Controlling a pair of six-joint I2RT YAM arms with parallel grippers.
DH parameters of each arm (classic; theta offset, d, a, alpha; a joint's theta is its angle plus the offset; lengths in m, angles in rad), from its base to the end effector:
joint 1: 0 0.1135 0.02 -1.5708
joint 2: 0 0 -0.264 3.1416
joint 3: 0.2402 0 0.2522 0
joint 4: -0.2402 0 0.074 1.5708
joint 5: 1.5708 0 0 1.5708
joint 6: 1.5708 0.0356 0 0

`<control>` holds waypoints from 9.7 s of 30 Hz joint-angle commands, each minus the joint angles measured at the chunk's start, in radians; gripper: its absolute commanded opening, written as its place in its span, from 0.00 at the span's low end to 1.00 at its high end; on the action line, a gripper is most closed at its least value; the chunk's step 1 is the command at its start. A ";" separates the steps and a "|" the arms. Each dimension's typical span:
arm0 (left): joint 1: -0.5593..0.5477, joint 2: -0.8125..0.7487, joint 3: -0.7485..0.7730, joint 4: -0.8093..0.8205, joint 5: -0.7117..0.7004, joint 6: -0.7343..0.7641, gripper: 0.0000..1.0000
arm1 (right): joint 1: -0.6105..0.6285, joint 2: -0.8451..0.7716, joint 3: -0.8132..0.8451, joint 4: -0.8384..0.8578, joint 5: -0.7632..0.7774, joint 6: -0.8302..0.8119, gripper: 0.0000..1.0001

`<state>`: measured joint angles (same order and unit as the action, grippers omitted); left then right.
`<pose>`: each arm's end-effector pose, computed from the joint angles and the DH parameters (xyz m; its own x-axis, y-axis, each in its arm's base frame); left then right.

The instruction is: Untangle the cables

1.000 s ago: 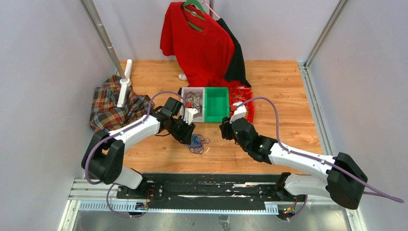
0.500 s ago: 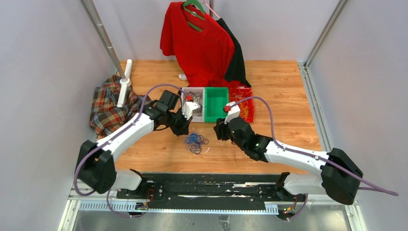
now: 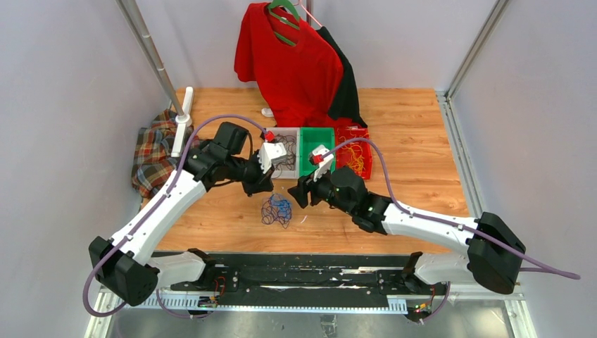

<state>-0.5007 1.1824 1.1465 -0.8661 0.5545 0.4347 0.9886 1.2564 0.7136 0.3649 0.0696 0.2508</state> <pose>0.1942 -0.1276 0.3272 -0.3318 0.5897 -0.7363 0.9198 0.3757 -0.1135 0.1598 0.2383 0.2700 -0.2917 0.0071 -0.9565 -0.7466 0.6234 0.2323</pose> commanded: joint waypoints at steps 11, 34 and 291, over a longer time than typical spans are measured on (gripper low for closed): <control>0.002 -0.049 0.136 -0.109 0.129 0.049 0.01 | 0.035 0.068 0.072 0.155 -0.237 0.029 0.62; 0.002 -0.021 0.454 -0.220 0.187 -0.034 0.00 | 0.021 0.189 0.019 0.223 -0.092 0.103 0.40; -0.125 0.124 0.536 -0.214 0.140 -0.091 0.01 | 0.053 0.042 0.120 0.154 0.168 -0.031 0.63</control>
<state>-0.6121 1.2861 1.6100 -1.0519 0.6010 0.3477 1.0222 1.2545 0.7944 0.4553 0.1795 0.2207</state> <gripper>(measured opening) 0.017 0.625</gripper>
